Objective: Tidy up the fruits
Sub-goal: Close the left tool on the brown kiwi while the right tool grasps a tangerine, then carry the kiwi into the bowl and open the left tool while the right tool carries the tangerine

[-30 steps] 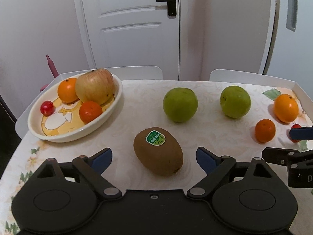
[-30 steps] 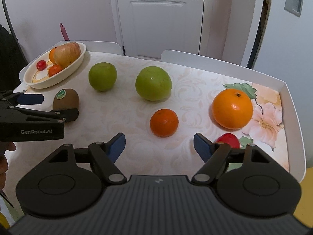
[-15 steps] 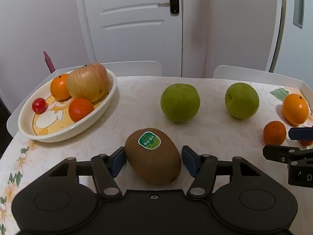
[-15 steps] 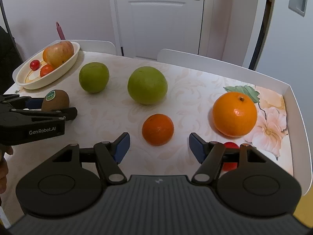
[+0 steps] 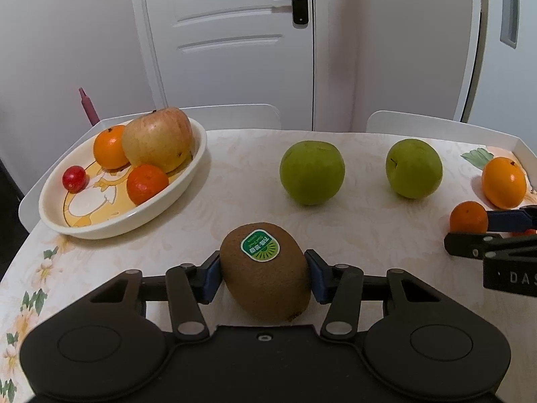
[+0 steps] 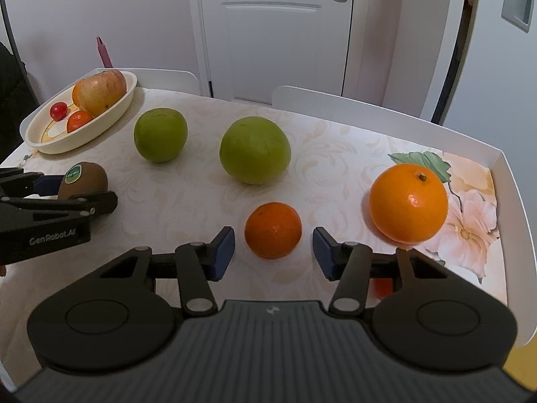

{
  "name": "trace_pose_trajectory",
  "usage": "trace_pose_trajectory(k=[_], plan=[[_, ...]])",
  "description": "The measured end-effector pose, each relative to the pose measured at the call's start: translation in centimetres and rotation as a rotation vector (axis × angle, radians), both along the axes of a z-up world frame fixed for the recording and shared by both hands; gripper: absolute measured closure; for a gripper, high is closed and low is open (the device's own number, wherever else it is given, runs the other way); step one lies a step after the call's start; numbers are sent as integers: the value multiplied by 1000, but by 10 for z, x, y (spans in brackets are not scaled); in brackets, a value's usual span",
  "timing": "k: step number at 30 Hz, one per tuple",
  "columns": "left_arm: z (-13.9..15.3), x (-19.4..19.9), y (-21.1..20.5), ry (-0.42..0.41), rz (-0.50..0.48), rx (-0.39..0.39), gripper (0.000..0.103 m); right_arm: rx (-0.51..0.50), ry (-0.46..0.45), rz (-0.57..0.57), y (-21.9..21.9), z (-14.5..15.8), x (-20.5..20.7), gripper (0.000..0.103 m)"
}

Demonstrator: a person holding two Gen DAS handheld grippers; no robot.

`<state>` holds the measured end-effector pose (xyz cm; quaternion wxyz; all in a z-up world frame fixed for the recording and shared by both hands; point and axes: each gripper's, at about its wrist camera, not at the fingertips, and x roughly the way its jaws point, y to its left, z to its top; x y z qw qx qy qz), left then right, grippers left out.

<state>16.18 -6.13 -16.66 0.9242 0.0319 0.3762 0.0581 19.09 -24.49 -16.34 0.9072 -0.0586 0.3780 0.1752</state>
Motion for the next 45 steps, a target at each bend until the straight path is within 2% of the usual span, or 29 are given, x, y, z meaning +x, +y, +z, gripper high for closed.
trace_pose_trajectory(k=[3,5,16,25,37,45], plan=[[1,-4,2,4,-1,-4,47,-1,-8,-2,2,1,1,40],[2,-6,3,5,0,-5,47,-3,-9,-3,3,1,3,52],[16,-25,18,-16,29,-27,48,7,-23,12,17,15,-5,52],[47,-38,42,-65,53,-34,48,47,-48,42,49,43,-16,52],[89,-39,96,-102,38,-30,48,90,-63,40,101,81,-19,52],[103,-30,137,-102,-6,-22,48,98,-55,9,141,99,-13,52]])
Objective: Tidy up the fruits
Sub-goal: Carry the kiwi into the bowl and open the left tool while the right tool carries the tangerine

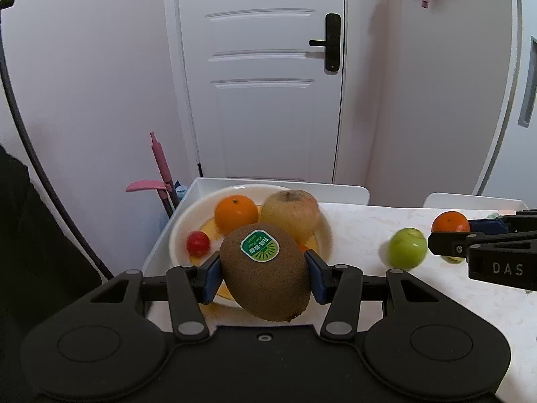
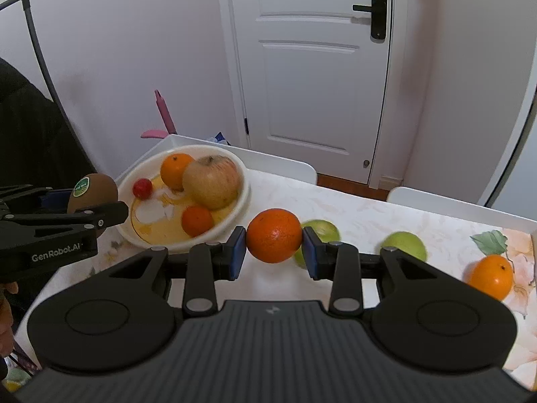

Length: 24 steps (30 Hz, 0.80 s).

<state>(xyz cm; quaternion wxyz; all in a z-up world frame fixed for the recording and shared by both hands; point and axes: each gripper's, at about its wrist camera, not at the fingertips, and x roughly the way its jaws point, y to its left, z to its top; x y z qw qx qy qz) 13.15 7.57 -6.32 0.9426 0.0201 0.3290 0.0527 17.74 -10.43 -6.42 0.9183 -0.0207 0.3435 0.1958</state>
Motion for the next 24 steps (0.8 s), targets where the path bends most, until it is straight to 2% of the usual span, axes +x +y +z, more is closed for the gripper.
trace_pose_trajectory(k=[12,24], plan=[[-14,37,53,39,-117,22,48,-10,27,-55,56,1,19,52],[-54,73,67,121,-272,64,48,-48,69,-117,86,-13,36,52]])
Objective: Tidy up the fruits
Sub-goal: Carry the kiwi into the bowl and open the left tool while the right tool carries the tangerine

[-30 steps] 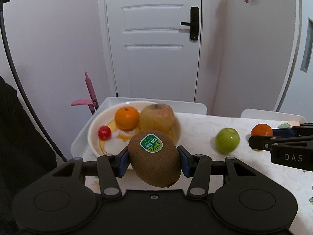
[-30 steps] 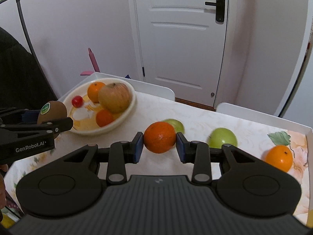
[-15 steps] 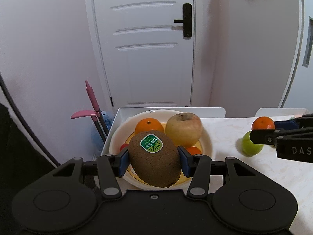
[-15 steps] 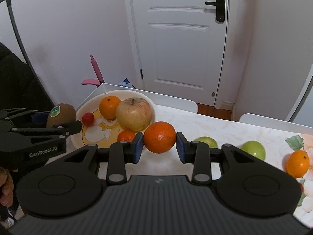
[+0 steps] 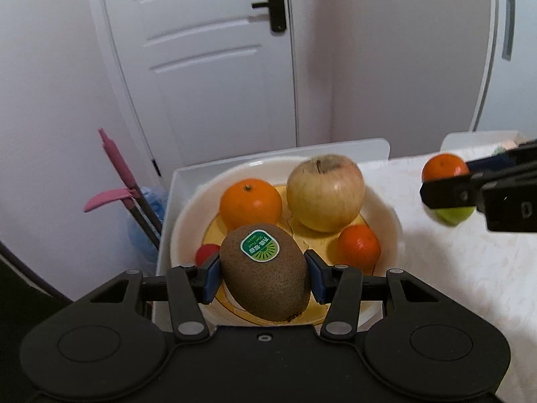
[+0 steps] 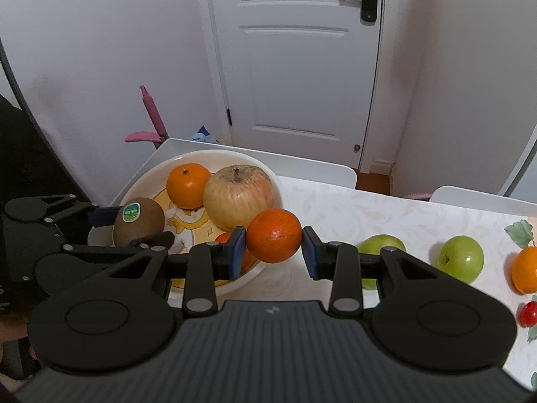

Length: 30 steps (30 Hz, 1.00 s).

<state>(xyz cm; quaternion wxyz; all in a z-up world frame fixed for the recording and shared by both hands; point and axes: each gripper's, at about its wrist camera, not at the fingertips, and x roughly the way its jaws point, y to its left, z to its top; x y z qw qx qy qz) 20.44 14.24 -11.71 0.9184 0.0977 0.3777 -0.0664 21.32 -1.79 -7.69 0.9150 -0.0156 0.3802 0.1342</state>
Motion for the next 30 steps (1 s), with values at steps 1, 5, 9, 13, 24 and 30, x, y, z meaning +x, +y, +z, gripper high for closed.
trace_pose_trajectory(k=[1,5,9,13,24,30], plan=[[-4,3,0,8,-5,2,48,-6,6,-10,1,-1,1,52],[-13,11,2,31,-24,9,48,-15,14,-26,3,-3,5,52],[-18,16,3,47,-42,9,47,-23,17,-32,5,-4,9,52],[-13,14,6,27,-45,-4,27,-32,17,-34,5,-5,11,52],[9,-12,25,-21,-5,-45,9,-41,25,10,12,3,8,52],[17,-29,33,-40,16,-37,3,-12,63,70,28,-1,6,52]])
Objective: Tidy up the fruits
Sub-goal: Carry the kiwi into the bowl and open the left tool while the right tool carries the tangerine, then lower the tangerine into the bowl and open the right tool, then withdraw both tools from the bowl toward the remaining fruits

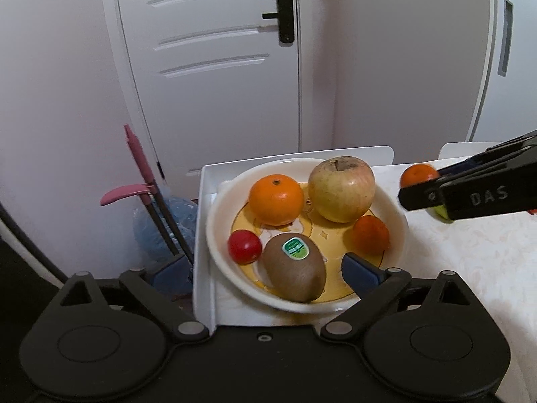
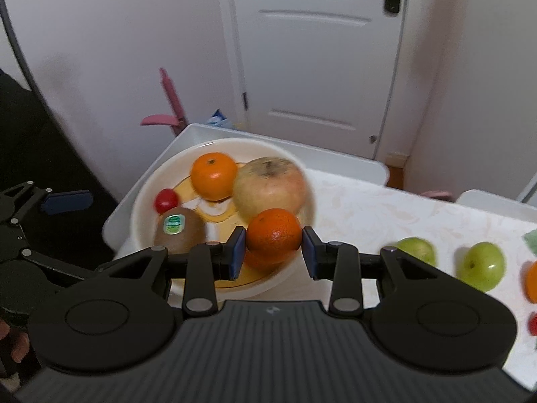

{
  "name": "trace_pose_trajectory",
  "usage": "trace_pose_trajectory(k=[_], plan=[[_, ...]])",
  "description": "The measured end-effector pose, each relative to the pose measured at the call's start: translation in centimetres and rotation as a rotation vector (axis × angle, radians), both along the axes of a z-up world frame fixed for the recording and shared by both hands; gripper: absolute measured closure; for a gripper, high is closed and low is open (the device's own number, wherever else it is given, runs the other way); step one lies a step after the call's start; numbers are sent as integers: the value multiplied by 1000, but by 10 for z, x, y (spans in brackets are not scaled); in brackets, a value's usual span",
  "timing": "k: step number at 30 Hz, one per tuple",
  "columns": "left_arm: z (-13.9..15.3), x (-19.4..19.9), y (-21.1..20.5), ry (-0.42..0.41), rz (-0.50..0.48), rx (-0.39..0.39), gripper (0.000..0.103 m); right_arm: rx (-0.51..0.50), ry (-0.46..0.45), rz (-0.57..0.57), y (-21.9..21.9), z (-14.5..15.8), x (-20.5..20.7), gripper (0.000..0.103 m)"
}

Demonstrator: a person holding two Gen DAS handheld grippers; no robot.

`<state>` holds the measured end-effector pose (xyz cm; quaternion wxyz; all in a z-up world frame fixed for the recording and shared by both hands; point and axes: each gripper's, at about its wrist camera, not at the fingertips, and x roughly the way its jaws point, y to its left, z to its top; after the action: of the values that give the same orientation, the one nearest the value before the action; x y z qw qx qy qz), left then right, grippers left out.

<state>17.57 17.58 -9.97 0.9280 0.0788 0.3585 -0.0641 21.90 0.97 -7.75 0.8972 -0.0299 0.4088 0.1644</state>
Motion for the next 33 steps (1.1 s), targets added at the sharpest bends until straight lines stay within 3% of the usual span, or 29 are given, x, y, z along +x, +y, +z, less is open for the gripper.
trace_pose_trajectory(k=[16,18,20,22,33], plan=[[-5,-21,16,-2,57,23,3,6,72,67,29,-28,-1,51],[-5,-20,16,-3,57,21,3,14,56,72,29,-26,-3,40],[-5,-21,16,-4,58,21,3,21,38,71,28,-23,-5,20],[-5,-21,16,-4,57,21,3,19,21,53,26,-20,-7,11],[-2,-25,17,-13,61,10,3,27,10,4,16,-8,-16,8]])
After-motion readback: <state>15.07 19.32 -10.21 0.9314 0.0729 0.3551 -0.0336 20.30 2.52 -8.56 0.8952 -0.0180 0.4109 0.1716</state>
